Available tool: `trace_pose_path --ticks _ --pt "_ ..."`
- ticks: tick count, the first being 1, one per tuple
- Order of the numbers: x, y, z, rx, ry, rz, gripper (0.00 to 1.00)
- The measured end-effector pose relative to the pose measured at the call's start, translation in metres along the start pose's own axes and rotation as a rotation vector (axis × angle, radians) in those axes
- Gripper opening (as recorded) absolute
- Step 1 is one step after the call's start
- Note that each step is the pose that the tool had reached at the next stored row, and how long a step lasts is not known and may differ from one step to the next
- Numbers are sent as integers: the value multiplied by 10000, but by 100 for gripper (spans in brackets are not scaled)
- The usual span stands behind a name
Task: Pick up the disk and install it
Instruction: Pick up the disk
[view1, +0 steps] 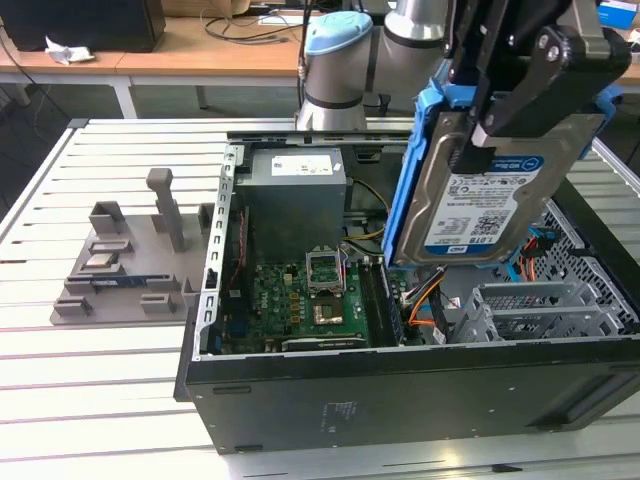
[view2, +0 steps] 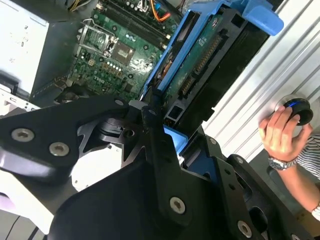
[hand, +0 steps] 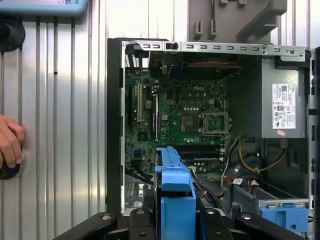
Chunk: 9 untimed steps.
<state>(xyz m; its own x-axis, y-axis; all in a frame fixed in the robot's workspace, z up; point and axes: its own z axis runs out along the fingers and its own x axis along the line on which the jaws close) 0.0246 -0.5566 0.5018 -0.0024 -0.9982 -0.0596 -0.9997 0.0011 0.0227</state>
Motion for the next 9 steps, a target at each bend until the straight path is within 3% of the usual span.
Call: trace_pose_path --ticks 4,9 --pt "17 -220 2 -6 -1 0 36" --pt "30 -391 2 -10 0 0 36"
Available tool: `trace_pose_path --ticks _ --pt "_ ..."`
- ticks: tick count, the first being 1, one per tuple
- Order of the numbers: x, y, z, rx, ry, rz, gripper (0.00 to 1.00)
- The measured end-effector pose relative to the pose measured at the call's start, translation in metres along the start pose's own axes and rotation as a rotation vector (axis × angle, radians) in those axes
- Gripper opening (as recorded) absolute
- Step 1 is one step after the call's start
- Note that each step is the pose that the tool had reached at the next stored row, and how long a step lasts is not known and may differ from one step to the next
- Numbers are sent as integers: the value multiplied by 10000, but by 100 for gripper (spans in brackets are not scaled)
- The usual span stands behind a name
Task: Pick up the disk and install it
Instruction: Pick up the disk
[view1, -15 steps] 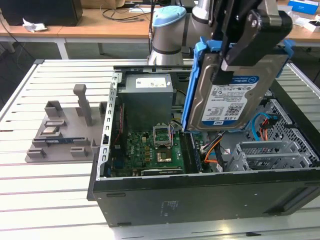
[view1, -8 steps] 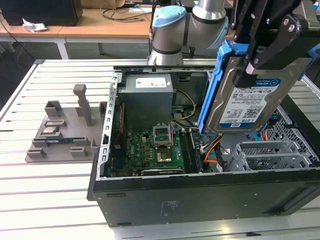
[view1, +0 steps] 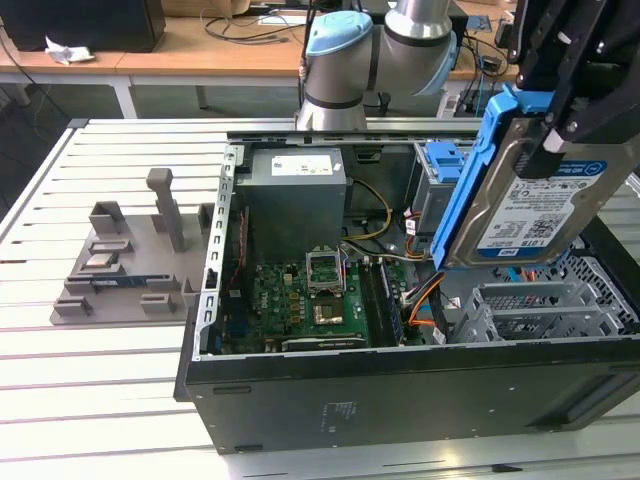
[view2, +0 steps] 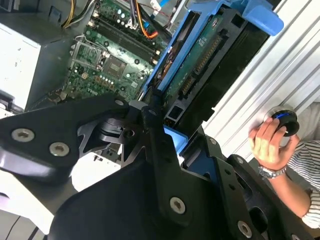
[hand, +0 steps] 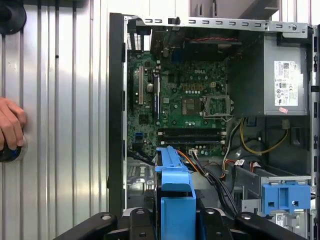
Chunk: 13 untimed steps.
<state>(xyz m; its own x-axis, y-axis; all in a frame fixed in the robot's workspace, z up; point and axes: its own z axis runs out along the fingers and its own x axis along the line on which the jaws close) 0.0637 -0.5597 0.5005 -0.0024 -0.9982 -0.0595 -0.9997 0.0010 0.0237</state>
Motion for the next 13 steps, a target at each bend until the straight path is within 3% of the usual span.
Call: trace_pose_path --ticks 5,13 --pt "20 -164 1 -4 0 1 36" --pt "53 -508 1 -19 0 2 36"
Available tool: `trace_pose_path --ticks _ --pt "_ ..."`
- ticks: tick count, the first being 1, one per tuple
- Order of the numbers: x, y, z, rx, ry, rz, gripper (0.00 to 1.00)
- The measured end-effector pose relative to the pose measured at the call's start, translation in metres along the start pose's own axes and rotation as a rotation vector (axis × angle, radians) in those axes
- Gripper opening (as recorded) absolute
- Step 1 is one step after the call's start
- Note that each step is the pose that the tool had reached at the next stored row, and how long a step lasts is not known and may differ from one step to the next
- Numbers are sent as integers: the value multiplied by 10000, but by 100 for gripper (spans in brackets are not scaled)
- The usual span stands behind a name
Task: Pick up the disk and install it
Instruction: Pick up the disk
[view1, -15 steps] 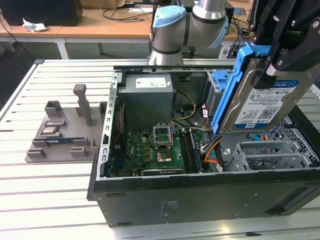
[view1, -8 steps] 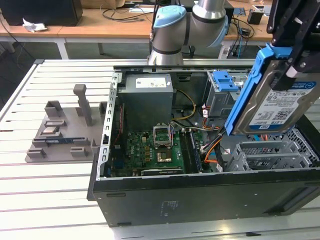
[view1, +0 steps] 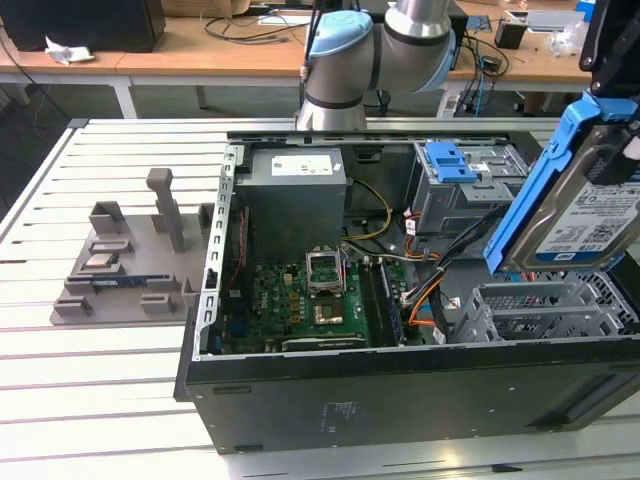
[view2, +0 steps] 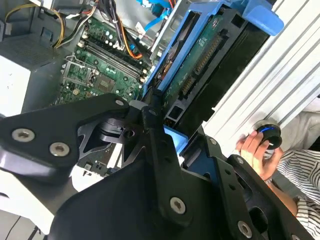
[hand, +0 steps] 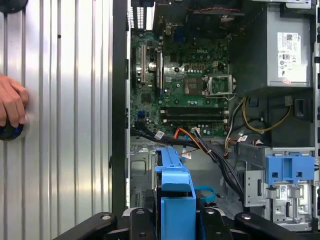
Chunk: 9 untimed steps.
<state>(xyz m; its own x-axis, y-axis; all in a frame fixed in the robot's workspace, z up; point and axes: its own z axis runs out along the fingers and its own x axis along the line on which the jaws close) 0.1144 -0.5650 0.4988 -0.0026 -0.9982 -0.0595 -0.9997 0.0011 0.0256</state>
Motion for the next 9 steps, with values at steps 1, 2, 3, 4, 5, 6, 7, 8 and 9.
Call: trace_pose_path --ticks 1,2,3,4,5,6,7,8,9 --pt "8 -69 0 -1 0 -1 36" --pt "11 -100 0 -3 0 -1 36" --pt "14 -126 0 -4 0 0 36" --pt "19 -176 0 -7 0 0 36" --pt "24 -215 0 -8 0 -1 36" --pt "37 -252 0 -10 -1 -1 36" --pt "57 -273 0 -10 0 -1 36" --pt "73 -278 0 -11 -1 -1 36" --pt "100 -278 3 -11 0 0 36"
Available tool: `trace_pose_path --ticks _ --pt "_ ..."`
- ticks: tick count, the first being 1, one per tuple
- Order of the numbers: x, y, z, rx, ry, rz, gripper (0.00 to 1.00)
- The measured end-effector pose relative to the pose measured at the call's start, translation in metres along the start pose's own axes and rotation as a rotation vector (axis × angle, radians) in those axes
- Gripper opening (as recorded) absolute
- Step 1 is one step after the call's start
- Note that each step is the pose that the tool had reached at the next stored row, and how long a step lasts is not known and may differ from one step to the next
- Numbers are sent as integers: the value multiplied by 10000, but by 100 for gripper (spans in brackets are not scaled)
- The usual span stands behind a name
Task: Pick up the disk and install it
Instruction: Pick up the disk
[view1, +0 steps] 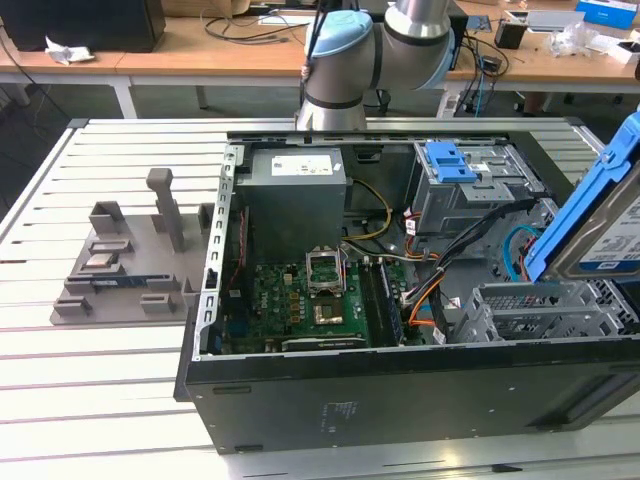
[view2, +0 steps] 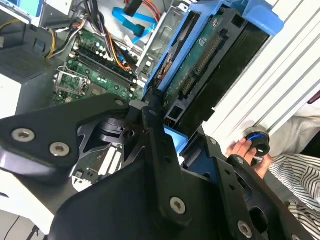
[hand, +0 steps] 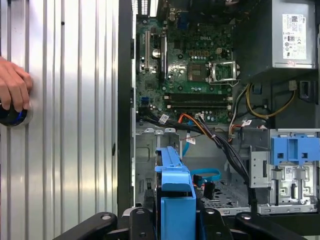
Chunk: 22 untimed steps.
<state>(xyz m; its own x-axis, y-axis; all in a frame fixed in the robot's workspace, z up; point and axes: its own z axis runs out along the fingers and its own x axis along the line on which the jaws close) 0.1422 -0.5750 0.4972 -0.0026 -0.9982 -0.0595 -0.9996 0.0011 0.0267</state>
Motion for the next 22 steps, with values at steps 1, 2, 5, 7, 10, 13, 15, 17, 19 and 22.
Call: trace_pose_path --ticks 1,2,5,7,10,13,15,17,19,22 --pt "4 0 7 1 -2 0 36" --pt "4 11 13 1 4 3 36" --pt "6 75 40 1 2 7 36" --pt "9 134 71 2 0 27 36" --pt "6 178 127 5 0 78 36" --pt "5 180 151 5 0 84 36" --pt "4 181 151 5 2 86 36" --pt "4 181 152 5 1 85 36" --pt "4 181 152 6 1 86 36" --pt "4 181 153 5 0 86 36"
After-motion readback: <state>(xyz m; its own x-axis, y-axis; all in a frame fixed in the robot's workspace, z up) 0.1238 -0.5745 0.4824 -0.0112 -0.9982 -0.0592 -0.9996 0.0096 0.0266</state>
